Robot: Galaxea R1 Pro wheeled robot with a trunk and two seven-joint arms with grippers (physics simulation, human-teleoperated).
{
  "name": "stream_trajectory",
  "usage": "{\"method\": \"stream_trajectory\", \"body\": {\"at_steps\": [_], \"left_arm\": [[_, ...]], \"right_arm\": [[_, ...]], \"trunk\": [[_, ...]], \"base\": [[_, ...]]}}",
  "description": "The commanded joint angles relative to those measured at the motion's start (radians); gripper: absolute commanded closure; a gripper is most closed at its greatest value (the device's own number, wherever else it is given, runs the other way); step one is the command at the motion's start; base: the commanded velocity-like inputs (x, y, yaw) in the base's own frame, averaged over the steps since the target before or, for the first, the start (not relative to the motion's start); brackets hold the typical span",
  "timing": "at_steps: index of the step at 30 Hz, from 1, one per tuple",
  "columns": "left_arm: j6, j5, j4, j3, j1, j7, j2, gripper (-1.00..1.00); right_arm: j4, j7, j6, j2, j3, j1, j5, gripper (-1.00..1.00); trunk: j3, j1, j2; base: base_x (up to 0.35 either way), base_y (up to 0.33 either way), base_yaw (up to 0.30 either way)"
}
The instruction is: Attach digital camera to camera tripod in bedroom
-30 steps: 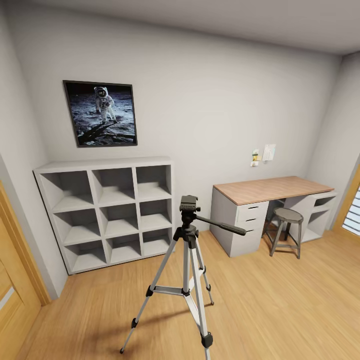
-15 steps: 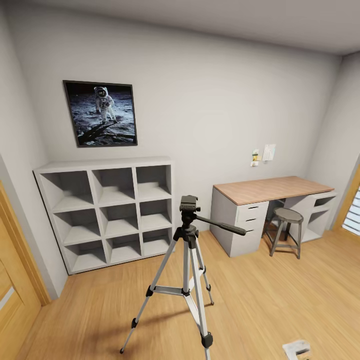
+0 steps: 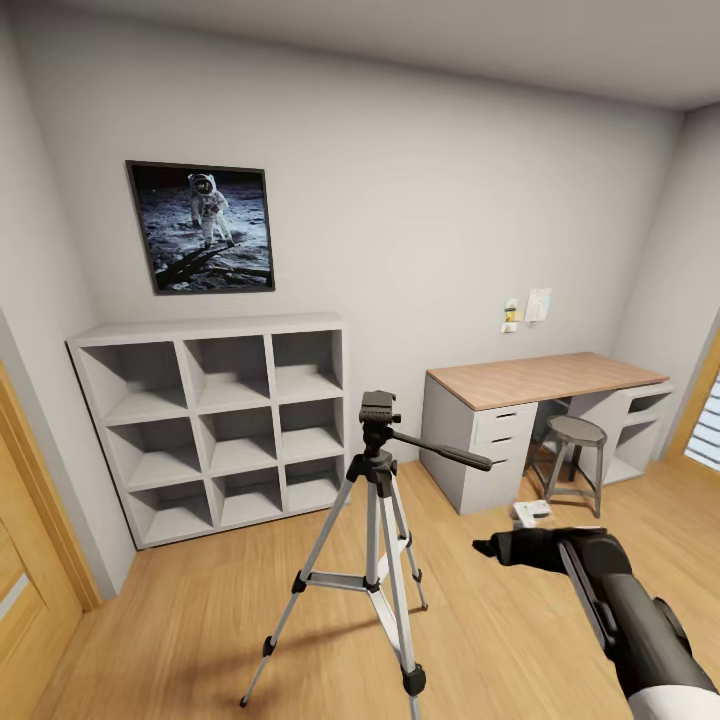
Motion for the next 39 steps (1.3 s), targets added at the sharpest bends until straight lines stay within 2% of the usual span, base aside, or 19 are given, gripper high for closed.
{"method": "stream_trajectory", "body": {"at_steps": [1,2,4,5,6,10,32,36,39], "left_arm": [[-0.001,0.008,0.000,-0.008,0.000,-0.004,0.000,1.00],[-0.001,0.007,-0.002,-0.008,0.000,-0.004,-0.001,1.00],[-0.001,0.007,-0.002,-0.007,0.000,-0.004,-0.001,1.00],[-0.001,0.008,-0.002,-0.007,0.000,-0.004,-0.002,1.00],[-0.001,0.008,-0.002,-0.007,0.000,-0.004,-0.001,1.00],[-0.001,0.008,-0.002,-0.007,0.000,-0.004,-0.002,1.00],[-0.001,0.008,-0.002,-0.007,0.000,-0.004,0.000,1.00],[-0.002,0.007,-0.002,-0.007,0.000,-0.004,-0.001,1.00],[-0.001,0.007,-0.002,-0.007,0.000,-0.004,-0.001,1.00]], "right_arm": [[-0.021,0.033,0.013,0.002,0.000,0.000,0.014,-1.00],[-0.077,0.177,0.054,0.008,0.045,-0.001,0.014,-1.00],[-0.084,0.228,0.058,0.010,0.082,-0.001,0.015,-1.00],[-0.089,0.278,0.058,0.010,0.120,-0.001,0.018,-1.00],[-0.092,0.346,0.055,0.009,0.176,-0.001,0.023,-1.00],[-0.085,0.388,0.051,0.007,0.214,0.000,0.026,-1.00],[-0.078,0.399,0.051,-0.009,0.217,0.000,0.023,-1.00],[-0.076,0.383,0.047,-0.003,0.215,0.000,0.021,-1.00],[-0.039,0.347,0.030,0.005,0.219,0.000,0.022,-1.00]], "trunk": [[-0.001,0.000,-0.001],[-0.001,0.000,-0.001],[-0.001,0.000,-0.001],[-0.001,0.000,-0.001],[-0.001,0.000,-0.001],[-0.001,0.000,-0.001],[-0.001,0.000,-0.001],[-0.001,0.000,-0.001],[-0.001,0.000,-0.001]], "base": [[0.000,0.000,0.000],[0.000,0.000,0.000],[0.000,0.000,0.000],[0.000,0.000,0.000],[0.000,0.000,0.000],[0.000,0.000,0.000],[0.000,0.000,0.000],[0.000,0.000,0.000],[0.000,0.000,0.000]]}}
